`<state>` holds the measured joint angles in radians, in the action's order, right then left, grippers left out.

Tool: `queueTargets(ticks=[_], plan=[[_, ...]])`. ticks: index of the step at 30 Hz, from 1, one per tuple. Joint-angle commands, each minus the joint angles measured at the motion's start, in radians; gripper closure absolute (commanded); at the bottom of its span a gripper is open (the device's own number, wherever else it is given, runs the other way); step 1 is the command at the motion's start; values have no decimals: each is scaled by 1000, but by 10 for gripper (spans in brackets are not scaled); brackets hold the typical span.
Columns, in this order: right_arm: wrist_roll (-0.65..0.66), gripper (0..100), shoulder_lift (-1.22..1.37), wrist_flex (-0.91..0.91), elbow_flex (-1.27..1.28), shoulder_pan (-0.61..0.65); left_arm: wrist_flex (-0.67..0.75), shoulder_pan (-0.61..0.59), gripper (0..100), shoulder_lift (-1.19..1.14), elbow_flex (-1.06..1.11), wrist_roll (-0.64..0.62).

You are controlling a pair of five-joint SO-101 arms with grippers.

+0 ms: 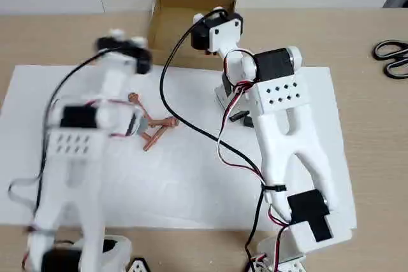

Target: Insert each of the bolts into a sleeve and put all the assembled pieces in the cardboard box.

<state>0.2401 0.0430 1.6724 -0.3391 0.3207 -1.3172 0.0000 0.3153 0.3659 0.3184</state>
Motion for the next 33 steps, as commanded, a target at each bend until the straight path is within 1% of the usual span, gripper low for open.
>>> queueTargets(ticks=[1,3,5,9,14,18,25,33], plan=[[-9,995,-53,7,-5,-39,6,38,782,-163,-130,269],[-9,995,-53,7,-5,-62,6,48,782,-244,-168,374],[-9,995,-53,7,-5,-84,8,52,782,-322,-216,442],[-9,995,-50,5,-5,-102,12,51,782,-463,-321,511],[-9,995,-47,2,-5,-94,34,57,782,-572,-407,516],[-9,995,-47,2,-5,-94,41,57,784,-623,-423,517],[-9,995,-47,1,-5,-94,55,58,880,-647,-423,517],[-11,995,-47,1,-5,-94,55,60,914,-649,-420,516]])
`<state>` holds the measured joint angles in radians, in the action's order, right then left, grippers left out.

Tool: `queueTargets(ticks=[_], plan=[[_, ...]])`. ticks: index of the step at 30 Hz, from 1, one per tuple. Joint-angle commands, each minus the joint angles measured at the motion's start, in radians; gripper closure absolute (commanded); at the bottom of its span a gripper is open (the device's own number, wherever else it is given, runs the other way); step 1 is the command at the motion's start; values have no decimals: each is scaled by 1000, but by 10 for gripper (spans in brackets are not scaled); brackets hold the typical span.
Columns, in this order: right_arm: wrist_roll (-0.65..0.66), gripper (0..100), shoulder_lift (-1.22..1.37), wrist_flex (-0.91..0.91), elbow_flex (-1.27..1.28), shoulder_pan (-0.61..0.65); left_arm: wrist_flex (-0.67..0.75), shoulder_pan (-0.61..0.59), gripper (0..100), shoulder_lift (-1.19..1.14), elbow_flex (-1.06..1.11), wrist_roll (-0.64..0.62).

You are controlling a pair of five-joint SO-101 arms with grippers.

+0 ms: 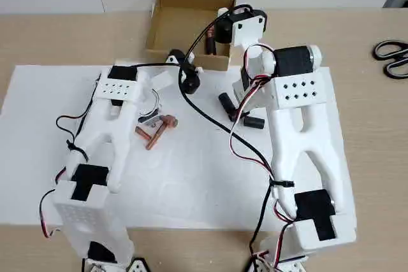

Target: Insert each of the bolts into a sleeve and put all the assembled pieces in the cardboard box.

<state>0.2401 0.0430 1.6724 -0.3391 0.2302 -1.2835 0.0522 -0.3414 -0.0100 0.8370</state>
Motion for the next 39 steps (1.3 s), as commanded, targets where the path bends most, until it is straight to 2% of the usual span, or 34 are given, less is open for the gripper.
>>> queueTargets(ticks=[1,8,15,18,23,27,31,37,39], plan=[[-11,995,-47,1,-5,-4,21,11,914,8,-42,-3],[-11,995,-47,1,-5,-4,21,54,979,8,-42,-3],[-11,995,-47,2,-5,-4,15,63,981,17,-45,-8],[-11,995,-47,2,-5,-4,15,57,981,18,-68,-69],[-11,995,-47,2,-5,-4,-11,12,981,18,-191,-316],[-11,995,-47,2,-5,-4,-104,-49,981,8,-325,-632],[-11,995,-47,2,-5,-4,-141,-100,981,8,-337,-984],[-12,995,-47,1,-5,-4,-20,-129,983,-89,-295,-1221],[-12,995,-47,1,-5,-4,-21,-135,982,-132,-306,-1290]])
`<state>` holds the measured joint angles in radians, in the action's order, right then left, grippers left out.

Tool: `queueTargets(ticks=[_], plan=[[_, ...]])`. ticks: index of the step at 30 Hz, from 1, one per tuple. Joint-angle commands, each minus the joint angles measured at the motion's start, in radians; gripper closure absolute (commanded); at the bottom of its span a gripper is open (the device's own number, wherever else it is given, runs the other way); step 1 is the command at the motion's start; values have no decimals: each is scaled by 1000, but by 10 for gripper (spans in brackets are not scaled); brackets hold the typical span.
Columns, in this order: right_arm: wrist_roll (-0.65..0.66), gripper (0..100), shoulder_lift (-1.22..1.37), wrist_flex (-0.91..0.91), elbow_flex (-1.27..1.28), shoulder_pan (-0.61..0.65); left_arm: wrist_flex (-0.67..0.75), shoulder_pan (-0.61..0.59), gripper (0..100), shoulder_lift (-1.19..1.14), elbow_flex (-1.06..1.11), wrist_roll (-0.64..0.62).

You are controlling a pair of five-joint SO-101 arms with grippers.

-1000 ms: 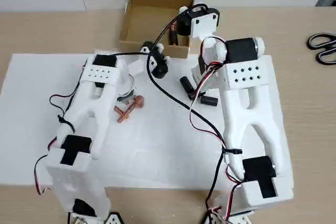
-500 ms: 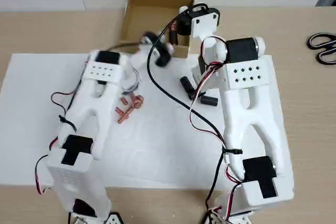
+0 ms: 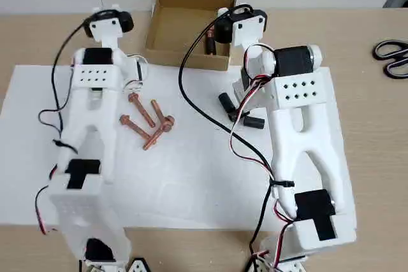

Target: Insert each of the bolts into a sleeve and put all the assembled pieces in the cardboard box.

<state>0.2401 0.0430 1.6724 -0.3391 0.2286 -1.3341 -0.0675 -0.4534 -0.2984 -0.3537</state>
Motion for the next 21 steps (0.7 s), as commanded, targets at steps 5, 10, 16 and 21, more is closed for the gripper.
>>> queueTargets(ticks=[5,10,16,21], plan=[[-12,995,-47,1,-5,-2,28,-15,981,-109,-59,-253],[-12,995,-47,1,-5,-2,29,-14,981,-140,-77,-299],[-12,995,-47,1,-5,-2,8,-12,976,-133,-97,-299],[-12,995,-47,1,-5,-2,-153,-12,872,-135,-236,-324]])
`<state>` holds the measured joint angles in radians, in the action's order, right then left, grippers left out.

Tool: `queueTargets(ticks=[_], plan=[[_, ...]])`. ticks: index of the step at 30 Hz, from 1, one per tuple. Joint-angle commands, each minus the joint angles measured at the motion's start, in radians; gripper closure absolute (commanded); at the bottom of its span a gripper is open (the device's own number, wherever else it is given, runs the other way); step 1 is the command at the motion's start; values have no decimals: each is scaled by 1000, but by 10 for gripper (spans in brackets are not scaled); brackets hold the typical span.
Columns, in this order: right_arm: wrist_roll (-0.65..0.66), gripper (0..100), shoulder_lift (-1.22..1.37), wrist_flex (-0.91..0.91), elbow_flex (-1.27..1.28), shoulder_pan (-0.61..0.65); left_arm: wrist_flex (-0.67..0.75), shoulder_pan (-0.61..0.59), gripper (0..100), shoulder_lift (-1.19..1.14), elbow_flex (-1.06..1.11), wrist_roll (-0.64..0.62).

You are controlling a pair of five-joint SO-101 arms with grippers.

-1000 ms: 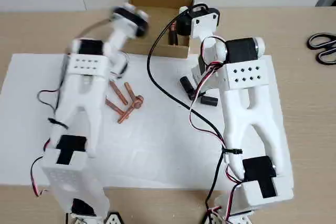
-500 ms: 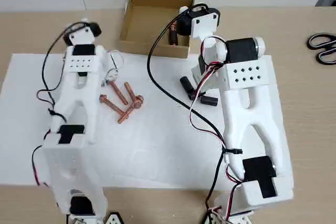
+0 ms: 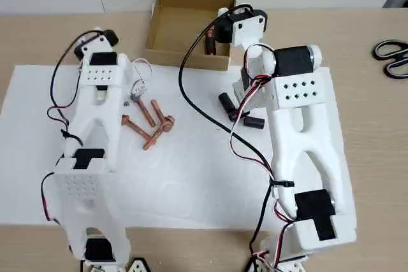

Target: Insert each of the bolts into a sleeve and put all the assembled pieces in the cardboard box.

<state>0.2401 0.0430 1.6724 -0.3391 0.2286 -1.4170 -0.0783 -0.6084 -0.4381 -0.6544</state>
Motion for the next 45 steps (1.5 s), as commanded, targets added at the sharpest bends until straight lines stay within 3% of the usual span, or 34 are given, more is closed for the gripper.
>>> queueTargets(ticks=[1,12,29,38,45], plan=[[-12,995,-47,1,-5,-2,-83,-2,858,15,-116,-28],[-12,995,-47,1,-5,-2,-58,8,857,-110,-125,-54],[-12,995,-47,1,-5,-2,-15,18,995,-164,-139,-51],[-8,995,-61,1,-12,-2,-325,61,995,-164,-564,120],[-8,994,-283,1,-12,-2,-338,55,995,-104,-723,215]])
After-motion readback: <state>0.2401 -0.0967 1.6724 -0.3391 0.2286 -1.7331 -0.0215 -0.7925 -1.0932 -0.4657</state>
